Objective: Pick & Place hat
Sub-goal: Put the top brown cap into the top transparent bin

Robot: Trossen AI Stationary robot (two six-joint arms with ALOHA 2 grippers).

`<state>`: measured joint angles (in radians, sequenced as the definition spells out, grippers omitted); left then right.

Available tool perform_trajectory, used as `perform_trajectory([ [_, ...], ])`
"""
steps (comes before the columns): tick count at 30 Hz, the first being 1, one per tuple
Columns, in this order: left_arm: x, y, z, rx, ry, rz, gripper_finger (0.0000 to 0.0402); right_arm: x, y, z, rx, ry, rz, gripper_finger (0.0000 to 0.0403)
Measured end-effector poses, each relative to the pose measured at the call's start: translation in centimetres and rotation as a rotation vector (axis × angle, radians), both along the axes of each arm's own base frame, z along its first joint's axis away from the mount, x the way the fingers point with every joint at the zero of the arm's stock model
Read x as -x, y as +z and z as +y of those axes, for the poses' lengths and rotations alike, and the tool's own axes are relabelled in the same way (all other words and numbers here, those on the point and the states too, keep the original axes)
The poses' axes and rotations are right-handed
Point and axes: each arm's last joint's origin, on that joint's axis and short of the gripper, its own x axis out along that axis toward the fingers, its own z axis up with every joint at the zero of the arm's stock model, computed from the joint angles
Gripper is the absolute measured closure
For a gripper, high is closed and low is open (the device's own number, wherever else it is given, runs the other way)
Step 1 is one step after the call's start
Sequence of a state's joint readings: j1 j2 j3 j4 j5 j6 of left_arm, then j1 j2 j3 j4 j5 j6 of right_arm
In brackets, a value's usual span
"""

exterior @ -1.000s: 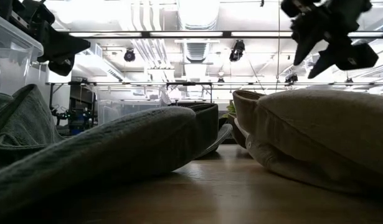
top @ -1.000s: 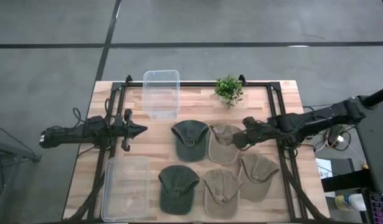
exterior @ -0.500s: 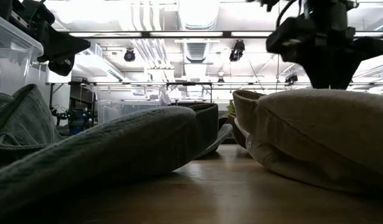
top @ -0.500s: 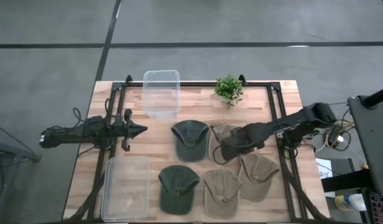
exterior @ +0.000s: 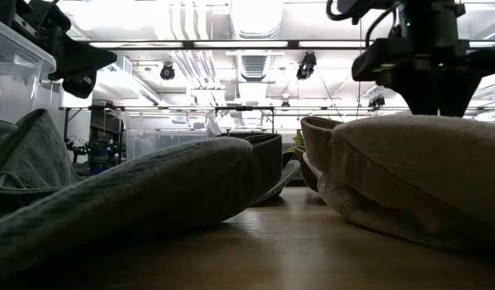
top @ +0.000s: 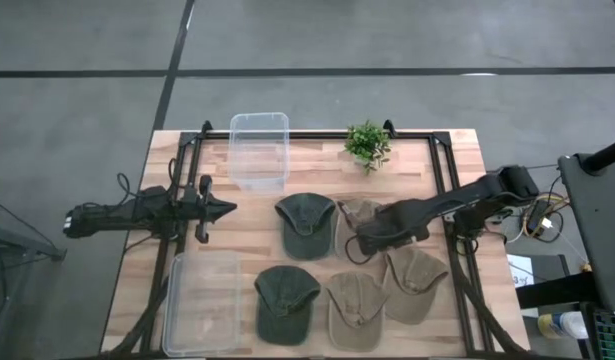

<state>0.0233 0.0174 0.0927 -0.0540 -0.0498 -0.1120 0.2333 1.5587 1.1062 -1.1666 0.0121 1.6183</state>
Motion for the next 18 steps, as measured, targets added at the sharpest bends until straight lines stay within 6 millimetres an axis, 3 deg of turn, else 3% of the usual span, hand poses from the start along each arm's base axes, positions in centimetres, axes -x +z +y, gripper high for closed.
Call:
perform_trajectory([
  [18,0.0,0.0,0.0,0.000,-0.002,0.000,0.0402,1.8,-2.6,-0.6,0.003,-0.048,-0.165,0.0266],
])
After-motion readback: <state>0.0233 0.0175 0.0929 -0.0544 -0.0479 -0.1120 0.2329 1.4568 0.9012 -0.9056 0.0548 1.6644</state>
